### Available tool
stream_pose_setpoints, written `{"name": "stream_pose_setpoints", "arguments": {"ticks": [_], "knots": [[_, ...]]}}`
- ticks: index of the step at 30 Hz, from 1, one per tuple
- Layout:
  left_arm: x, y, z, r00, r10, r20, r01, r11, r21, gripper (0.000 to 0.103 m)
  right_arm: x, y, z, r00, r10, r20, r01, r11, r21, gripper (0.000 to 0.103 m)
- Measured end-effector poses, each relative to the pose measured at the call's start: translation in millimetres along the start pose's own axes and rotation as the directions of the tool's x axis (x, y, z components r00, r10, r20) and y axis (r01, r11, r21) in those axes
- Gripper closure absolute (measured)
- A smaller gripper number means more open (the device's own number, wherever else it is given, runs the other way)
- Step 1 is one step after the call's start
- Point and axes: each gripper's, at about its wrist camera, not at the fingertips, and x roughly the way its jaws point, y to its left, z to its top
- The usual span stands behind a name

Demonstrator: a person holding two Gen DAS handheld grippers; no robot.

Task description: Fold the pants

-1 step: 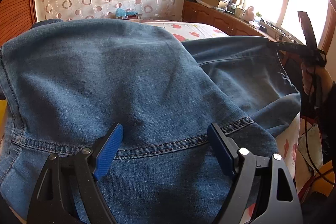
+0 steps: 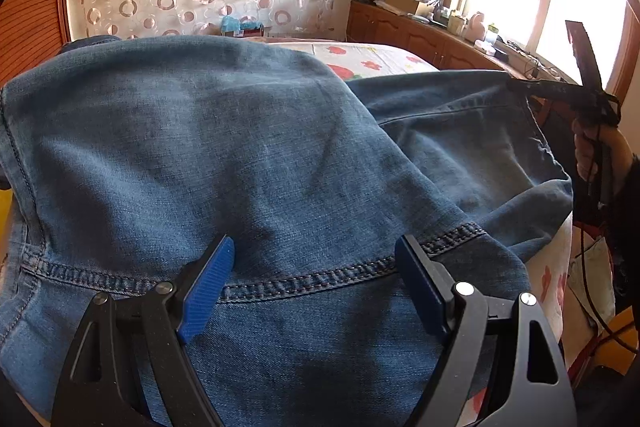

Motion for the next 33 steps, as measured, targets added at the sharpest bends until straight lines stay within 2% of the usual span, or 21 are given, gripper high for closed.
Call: {"name": "stream_pose_setpoints", "arguments": {"ticks": [2,4,6,8,10,13,19,22,30,33], "knots": [[1,2,-1,1.0,0.0,0.005,0.0,1.0,0.0,0.02,6,1,-4,0.999,-0.033,-0.014,0.033,0.999,-0.018,0.091],[2,3,-1,1.0,-0.002,0.007,0.002,1.0,-0.005,0.02,6,1,-9,0.998,-0.063,-0.029,0.062,0.998,-0.023,0.068],[2,3,-2,1.0,0.0,0.009,0.0,1.0,-0.003,0.02,-1,1,-18,0.998,-0.058,-0.037,0.057,0.998,-0.023,0.055],[2,3,-2,1.0,0.002,0.012,-0.002,1.0,-0.001,0.02,-13,0,-30,0.998,-0.059,-0.032,0.058,0.998,-0.036,0.054],[2,3,-3,1.0,0.002,0.016,-0.002,1.0,-0.002,0.02,-28,15,-36,0.997,-0.065,-0.04,0.063,0.997,-0.047,0.054],[2,2,-3,1.0,0.006,0.018,-0.006,1.0,0.001,0.019,-51,16,-59,0.998,-0.043,-0.048,0.04,0.998,-0.048,0.054],[4,1,-2,1.0,0.016,0.017,-0.016,1.0,0.008,0.018,-81,17,-90,0.997,-0.053,-0.056,0.052,0.998,-0.03,0.052],[4,1,0,1.0,0.017,0.012,-0.017,1.0,0.01,0.018,-86,15,-99,0.997,-0.054,-0.058,0.054,0.999,-0.007,0.048],[3,2,0,1.0,0.021,0.008,-0.021,1.0,0.012,0.018,-84,10,-108,0.996,-0.049,-0.074,0.051,0.998,0.021,0.048],[-4,1,2,0.999,0.035,0.033,-0.035,0.999,0.005,0.018,-83,11,-109,0.996,-0.047,-0.08,0.048,0.999,0.022,0.048]]}}
